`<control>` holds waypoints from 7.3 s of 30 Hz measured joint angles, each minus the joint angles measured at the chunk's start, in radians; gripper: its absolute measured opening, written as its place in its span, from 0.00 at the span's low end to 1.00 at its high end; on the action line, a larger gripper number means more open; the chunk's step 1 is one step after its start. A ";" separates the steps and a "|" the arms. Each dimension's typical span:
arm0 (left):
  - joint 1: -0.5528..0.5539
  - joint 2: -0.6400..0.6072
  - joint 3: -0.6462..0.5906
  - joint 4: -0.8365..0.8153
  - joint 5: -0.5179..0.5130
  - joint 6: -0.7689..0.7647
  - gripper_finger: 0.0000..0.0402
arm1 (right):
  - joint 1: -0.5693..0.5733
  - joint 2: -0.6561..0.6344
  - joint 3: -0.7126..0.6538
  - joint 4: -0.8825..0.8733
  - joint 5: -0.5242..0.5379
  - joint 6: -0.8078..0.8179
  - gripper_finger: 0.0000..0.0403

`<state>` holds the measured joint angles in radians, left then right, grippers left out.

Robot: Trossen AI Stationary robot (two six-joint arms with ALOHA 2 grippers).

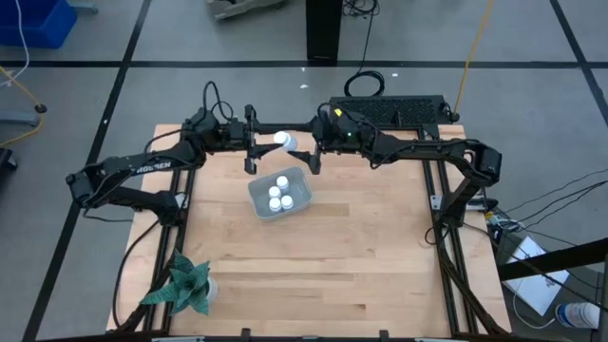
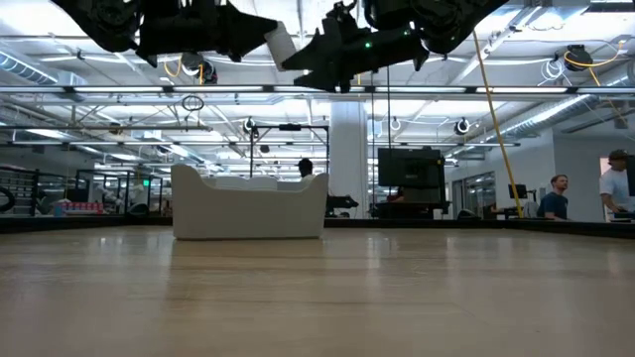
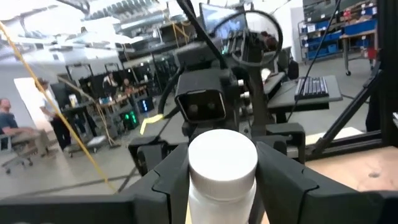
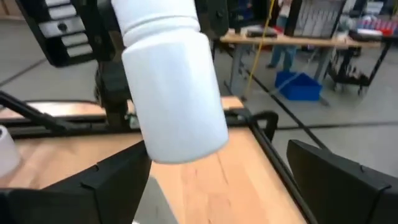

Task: Pick and place pill bottles into a basket
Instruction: Adjust the white pill bottle in the gray bin, then return to Home Position

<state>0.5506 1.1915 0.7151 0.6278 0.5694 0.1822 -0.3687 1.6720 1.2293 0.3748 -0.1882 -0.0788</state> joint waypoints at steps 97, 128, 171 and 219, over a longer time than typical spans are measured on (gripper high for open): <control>-0.165 0.499 -0.190 0.212 -0.100 -0.027 0.38 | -0.081 -0.141 -0.001 -0.222 0.004 0.042 0.89; -0.187 0.499 -0.191 0.266 -0.224 -0.154 0.83 | -0.081 -0.141 -0.001 -0.214 0.003 0.040 0.89; -0.043 -0.846 -0.204 -0.913 -0.432 -0.141 0.98 | -0.083 -1.343 -0.657 -0.350 0.686 -0.045 0.89; -0.044 -0.852 -0.705 -0.390 -0.357 -0.243 0.98 | -0.083 -1.657 -1.154 -0.439 0.340 0.094 0.89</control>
<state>0.5067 0.3397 0.0101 0.2379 0.2120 -0.0604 -0.4515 0.0154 0.0752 -0.0645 0.1516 0.0148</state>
